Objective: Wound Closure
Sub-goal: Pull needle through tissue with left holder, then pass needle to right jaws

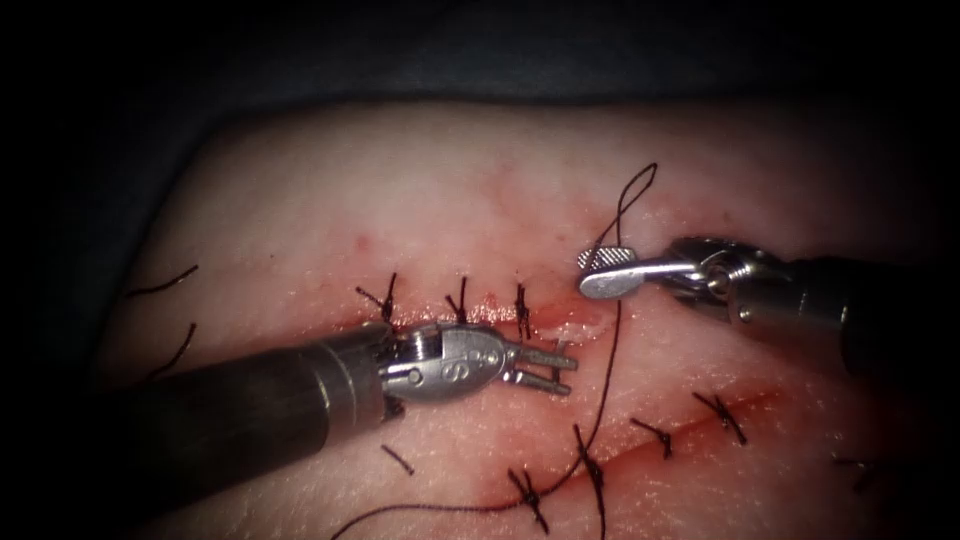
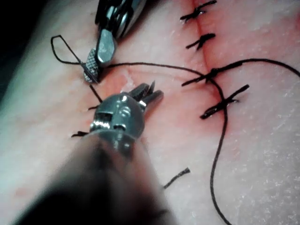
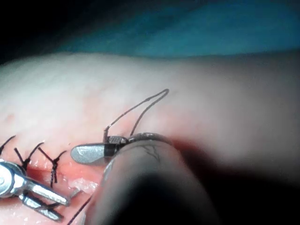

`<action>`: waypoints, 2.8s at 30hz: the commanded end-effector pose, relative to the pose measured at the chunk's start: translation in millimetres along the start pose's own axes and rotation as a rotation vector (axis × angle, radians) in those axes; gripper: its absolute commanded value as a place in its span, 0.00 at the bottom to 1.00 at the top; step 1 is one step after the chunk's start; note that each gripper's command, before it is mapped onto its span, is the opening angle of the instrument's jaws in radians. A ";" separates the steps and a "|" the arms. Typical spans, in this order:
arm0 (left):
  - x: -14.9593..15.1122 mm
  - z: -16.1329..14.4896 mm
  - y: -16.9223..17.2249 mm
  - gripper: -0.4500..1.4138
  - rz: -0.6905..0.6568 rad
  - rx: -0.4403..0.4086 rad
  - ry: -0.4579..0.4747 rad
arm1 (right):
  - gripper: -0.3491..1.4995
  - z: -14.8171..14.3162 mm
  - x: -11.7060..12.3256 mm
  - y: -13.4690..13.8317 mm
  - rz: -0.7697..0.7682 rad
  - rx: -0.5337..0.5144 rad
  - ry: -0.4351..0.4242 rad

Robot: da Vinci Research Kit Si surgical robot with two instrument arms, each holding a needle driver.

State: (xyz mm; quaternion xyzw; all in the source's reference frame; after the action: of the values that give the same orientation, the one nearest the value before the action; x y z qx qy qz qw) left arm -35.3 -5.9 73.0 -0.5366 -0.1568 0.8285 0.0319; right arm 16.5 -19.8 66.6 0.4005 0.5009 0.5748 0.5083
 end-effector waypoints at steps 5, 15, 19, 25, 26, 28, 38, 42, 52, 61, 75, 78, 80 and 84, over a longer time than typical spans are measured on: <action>1.6 -0.1 -1.4 0.00 -0.298 -0.080 -0.060 | 0.52 0.6 0.1 -0.6 -0.003 0.007 -0.004; 4.0 -2.2 0.8 0.00 -0.524 -0.258 -0.026 | 0.73 -0.8 -0.5 -1.4 -0.023 0.015 -0.011; 6.9 -3.9 1.8 0.00 -0.567 -0.298 0.015 | 0.74 -0.8 -0.8 -2.0 -0.036 0.012 -0.012; 10.2 -5.6 3.4 0.00 -0.724 -0.427 0.091 | 0.73 -0.4 -1.9 -1.6 -0.048 0.005 -0.019; 10.5 -5.7 3.6 0.00 -0.723 -0.439 0.092 | 0.73 -0.4 -2.0 -1.5 -0.050 0.004 -0.021; 10.9 -5.9 3.7 0.00 -0.690 -0.432 0.098 | 0.73 -0.4 -2.3 -1.3 -0.053 0.001 -0.026; 17.6 -9.7 4.2 0.00 -0.034 0.055 0.178 | 0.70 -0.9 -4.3 -3.0 -0.145 -0.087 -0.099; 18.3 -11.9 3.3 0.00 0.013 0.179 0.141 | 0.55 0.0 -5.0 -4.9 -0.265 -0.167 -0.165; 21.3 -14.7 1.7 0.00 0.106 0.242 0.191 | 0.53 3.6 -7.5 -6.0 -0.610 -0.440 -0.313; 22.0 -19.6 -1.5 0.00 0.192 0.319 0.207 | 0.80 0.2 -6.9 -8.5 -0.692 -0.513 -0.269; 21.7 -20.5 -1.5 0.00 0.267 0.383 0.248 | 0.88 -3.7 -3.6 -14.1 -0.388 -0.304 0.086; 20.0 -19.1 0.0 0.00 0.286 0.391 0.244 | 0.89 -2.2 -5.3 -12.1 -0.263 -0.307 0.091; 19.1 -18.4 0.8 0.00 0.288 0.377 0.234 | 0.94 -0.8 -6.9 -10.8 -0.223 -0.324 0.074; 18.2 -17.8 1.5 0.00 0.288 0.365 0.225 | 0.95 0.7 -8.3 -9.9 -0.193 -0.341 0.059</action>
State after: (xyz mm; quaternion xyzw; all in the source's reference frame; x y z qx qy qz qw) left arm -26.2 -0.5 50.3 -0.6263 0.0751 0.7754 0.0282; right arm 19.6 -28.6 57.5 0.2425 0.4440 0.6145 0.6053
